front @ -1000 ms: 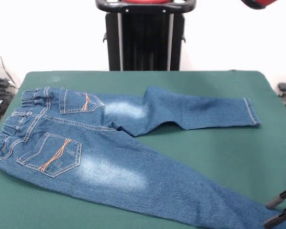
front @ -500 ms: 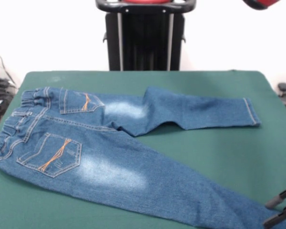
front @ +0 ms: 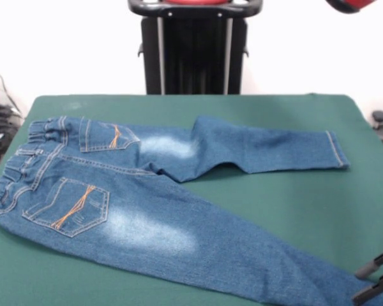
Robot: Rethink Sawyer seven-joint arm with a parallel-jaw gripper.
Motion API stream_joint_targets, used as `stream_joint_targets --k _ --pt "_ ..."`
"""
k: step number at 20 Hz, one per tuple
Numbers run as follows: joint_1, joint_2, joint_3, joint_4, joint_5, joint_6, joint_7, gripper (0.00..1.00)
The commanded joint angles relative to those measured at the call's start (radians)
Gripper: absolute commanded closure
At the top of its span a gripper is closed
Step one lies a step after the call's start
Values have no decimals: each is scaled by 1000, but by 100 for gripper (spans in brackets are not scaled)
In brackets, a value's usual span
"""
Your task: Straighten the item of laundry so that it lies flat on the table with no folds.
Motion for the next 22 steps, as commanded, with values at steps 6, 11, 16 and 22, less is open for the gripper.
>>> stream_joint_targets --k 6,11,16,22 --pt "68 84 183 -13 -74 -61 163 0" --pt "86 79 223 6 -99 -47 149 0" --pt "90 72 240 5 -129 -34 153 0" --pt "77 68 234 -22 -142 -23 152 0"
